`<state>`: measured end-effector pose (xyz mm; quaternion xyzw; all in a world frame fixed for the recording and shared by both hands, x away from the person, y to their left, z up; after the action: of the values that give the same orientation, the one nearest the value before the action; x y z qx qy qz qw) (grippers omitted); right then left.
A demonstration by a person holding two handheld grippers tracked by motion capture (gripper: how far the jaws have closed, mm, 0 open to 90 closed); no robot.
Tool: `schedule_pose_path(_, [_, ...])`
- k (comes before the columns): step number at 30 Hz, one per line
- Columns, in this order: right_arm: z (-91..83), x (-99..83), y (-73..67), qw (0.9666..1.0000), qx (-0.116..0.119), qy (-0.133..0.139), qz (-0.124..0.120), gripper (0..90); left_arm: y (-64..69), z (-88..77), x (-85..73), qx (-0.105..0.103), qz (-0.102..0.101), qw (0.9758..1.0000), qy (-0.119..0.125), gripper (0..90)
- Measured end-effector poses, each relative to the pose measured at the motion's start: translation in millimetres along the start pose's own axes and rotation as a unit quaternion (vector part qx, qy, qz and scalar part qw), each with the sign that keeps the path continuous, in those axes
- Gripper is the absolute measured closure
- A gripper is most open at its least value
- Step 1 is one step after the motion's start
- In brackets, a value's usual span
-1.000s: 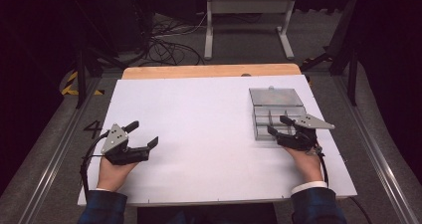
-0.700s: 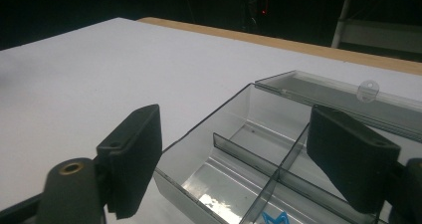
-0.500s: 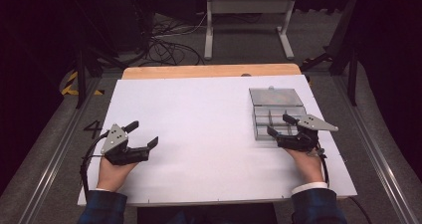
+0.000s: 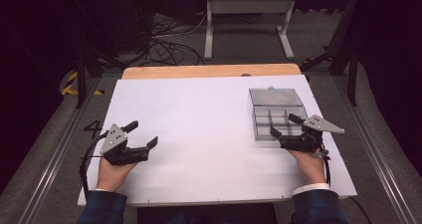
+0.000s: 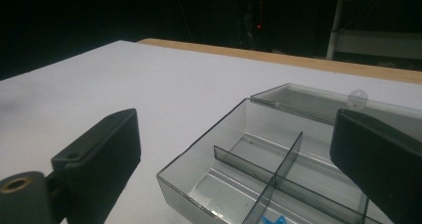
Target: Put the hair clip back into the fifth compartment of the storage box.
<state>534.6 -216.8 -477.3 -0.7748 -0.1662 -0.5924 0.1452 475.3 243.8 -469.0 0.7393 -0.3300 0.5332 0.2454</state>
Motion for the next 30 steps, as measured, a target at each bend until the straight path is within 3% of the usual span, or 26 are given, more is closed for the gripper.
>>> schedule_pose_path(30, [-15.8,-0.9,11.4,0.9991,-0.008,0.026,0.033,0.0,-1.1,-3.6,0.6,0.003,0.000,1.0000,0.007,11.8])
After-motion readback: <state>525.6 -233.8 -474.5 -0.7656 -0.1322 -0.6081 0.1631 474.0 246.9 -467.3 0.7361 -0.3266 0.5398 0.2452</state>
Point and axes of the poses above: each handheld gripper's, and its own axes: z roughly forward along the jaws, x roughly out of its top, y roughly to its right, the point moved 7 cm from there along z, roughly forward along the jaws, and after that the axes turned 13 degrees about -x, right-handed, at the moved point
